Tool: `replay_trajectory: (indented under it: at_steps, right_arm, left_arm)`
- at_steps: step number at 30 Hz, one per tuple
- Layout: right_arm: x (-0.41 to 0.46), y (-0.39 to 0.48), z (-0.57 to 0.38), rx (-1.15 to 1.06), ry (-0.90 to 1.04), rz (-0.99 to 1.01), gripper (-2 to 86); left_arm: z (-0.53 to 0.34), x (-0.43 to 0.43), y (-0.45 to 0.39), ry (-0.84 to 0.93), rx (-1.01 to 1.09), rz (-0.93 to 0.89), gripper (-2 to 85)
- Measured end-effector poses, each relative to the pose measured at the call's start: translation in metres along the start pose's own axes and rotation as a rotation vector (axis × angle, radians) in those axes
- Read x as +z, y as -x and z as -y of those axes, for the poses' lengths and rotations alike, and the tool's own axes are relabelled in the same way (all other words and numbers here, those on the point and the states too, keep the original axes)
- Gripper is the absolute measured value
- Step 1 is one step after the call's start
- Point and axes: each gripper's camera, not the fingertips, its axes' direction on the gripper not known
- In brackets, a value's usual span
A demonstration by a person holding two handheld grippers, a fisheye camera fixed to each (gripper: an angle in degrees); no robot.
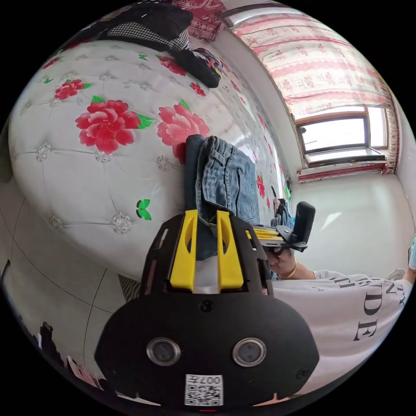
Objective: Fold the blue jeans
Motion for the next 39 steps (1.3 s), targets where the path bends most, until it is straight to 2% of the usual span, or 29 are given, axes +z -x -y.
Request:
replay_trajectory:
  at_steps: [3, 6, 8, 11, 13, 15, 16, 19, 20, 25, 33, 39]
  right_arm:
    - [-0.052, -0.021, -0.011, 0.091, -0.161, -0.083, 5.5]
    - [-0.105, -0.073, -0.037, 0.338, -0.318, -0.147, 7.9]
    - [-0.125, -0.104, -0.057, 0.48, -0.39, -0.132, 9.0]
    - [-0.127, -0.139, -0.077, 0.65, -0.414, -0.124, 10.1]
    - [-0.116, -0.152, -0.075, 0.69, -0.376, -0.093, 10.3]
    - [-0.096, -0.162, -0.061, 0.711, -0.311, -0.01, 10.1]
    - [-0.097, -0.16, -0.057, 0.73, -0.325, -0.054, 10.0]
    - [-0.096, -0.155, -0.046, 0.75, -0.309, -0.089, 8.6]
    - [-0.095, -0.152, -0.041, 0.712, -0.309, -0.03, 7.4]
    - [-0.107, -0.117, -0.023, 0.72, -0.362, -0.064, 2.8]
    - [-0.116, -0.023, 0.013, 0.52, -0.395, -0.085, 0.5]
    - [-0.112, 0.028, 0.053, 0.342, -0.391, -0.042, 0.3]
  left_arm:
    - [0.014, 0.008, 0.018, 0.031, 0.018, -0.043, 10.8]
    - [0.038, 0.027, 0.031, 0.099, 0.044, -0.091, 17.0]
    - [0.061, 0.044, 0.037, 0.152, 0.076, -0.141, 22.5]
    - [0.088, 0.07, 0.038, 0.246, 0.127, -0.191, 25.3]
    - [0.103, 0.082, 0.035, 0.302, 0.152, -0.149, 24.4]
    - [0.115, 0.088, 0.034, 0.374, 0.191, -0.04, 19.8]
    - [0.121, 0.09, 0.035, 0.409, 0.214, 0.004, 15.4]
    - [0.133, 0.095, 0.047, 0.45, 0.236, -0.046, 8.8]
    - [0.137, 0.095, 0.052, 0.449, 0.224, -0.086, 7.0]
    - [0.138, 0.076, 0.049, 0.417, 0.281, -0.093, 5.6]
    - [0.098, -0.009, 0.055, 0.337, 0.296, -0.099, 5.3]
    - [0.042, -0.092, 0.059, 0.189, 0.239, -0.041, 5.3]
